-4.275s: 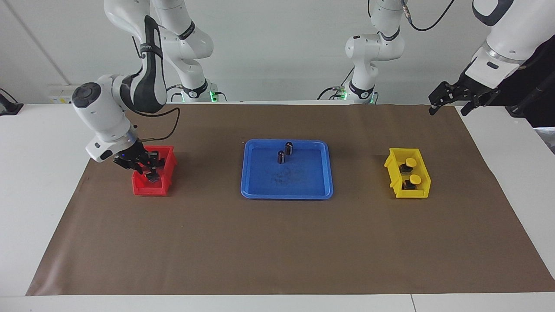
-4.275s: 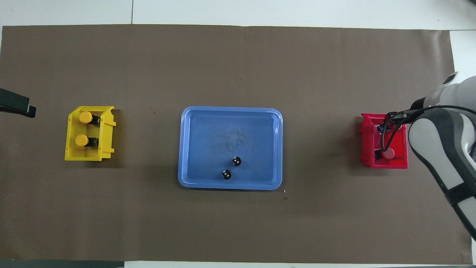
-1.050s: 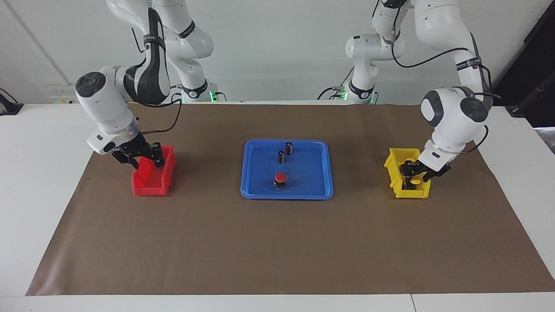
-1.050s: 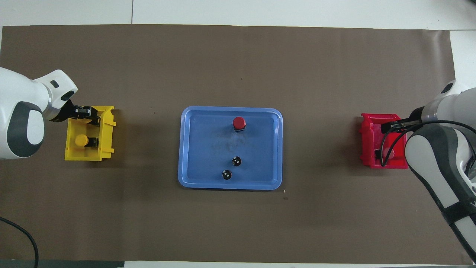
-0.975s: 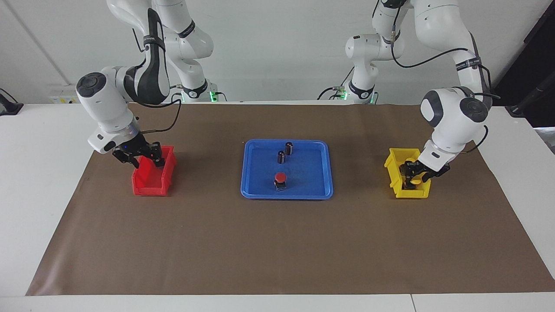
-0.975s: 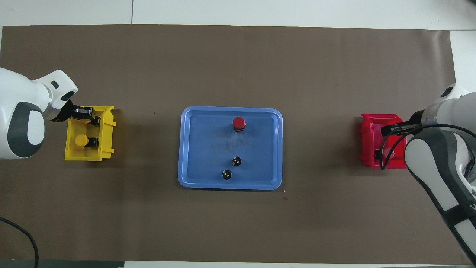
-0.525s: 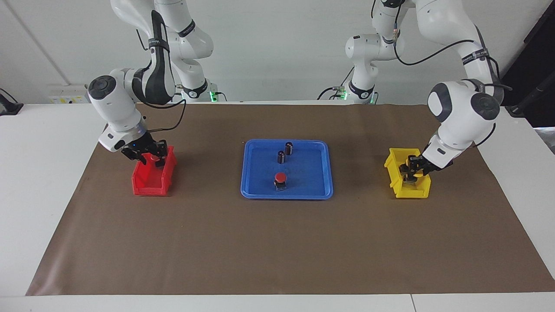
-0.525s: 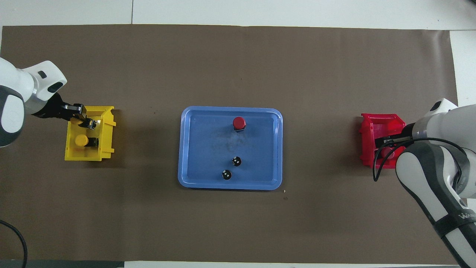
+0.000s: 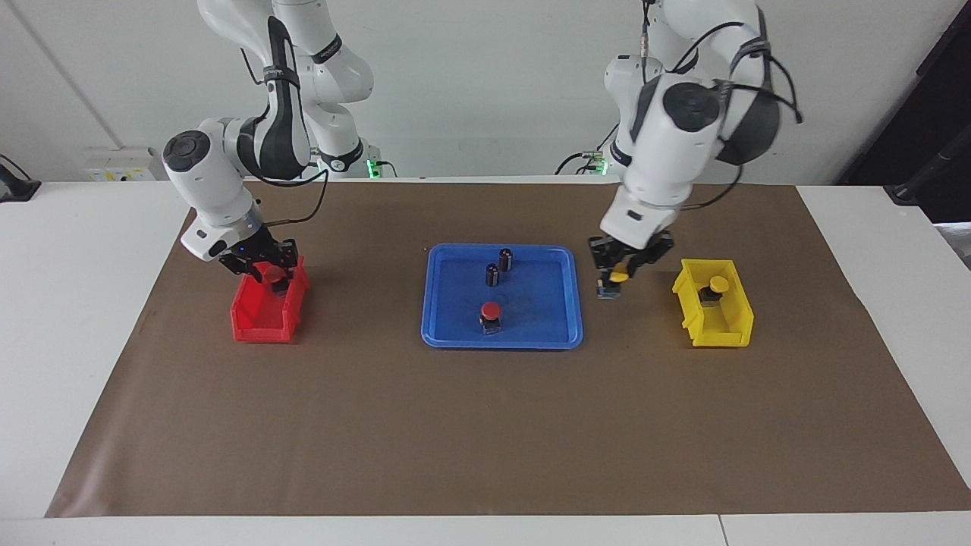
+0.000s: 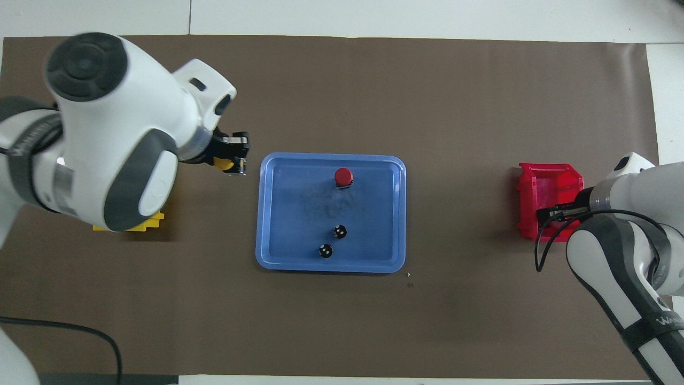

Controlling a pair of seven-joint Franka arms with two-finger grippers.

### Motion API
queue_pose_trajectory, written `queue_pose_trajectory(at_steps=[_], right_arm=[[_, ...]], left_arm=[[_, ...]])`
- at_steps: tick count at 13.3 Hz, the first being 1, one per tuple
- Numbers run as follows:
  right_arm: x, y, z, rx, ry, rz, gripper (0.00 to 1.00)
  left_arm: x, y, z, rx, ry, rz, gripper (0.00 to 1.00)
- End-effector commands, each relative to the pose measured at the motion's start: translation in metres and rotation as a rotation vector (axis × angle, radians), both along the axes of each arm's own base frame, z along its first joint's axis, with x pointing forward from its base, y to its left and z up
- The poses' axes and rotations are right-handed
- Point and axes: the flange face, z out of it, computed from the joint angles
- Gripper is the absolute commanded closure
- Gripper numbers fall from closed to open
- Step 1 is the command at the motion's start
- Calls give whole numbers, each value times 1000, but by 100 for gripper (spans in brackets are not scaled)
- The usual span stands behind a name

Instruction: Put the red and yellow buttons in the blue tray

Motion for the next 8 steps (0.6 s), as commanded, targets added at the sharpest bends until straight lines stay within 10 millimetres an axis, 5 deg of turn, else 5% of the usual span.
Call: queue_pose_trajectory(at_steps=[1, 6, 7, 8], right_arm=[[-11, -12, 0, 11, -23, 29, 35], [-20, -12, -8, 9, -35, 39, 42], [-20, -12, -8, 9, -35, 39, 47], [-20, -12, -8, 9, -35, 39, 58]], left_arm=[[-12, -26, -38, -15, 0, 43, 98], [-31, -76, -100, -32, -27, 71, 96], [-27, -77, -109, -30, -27, 75, 93], [-27, -76, -110, -28, -24, 75, 79]])
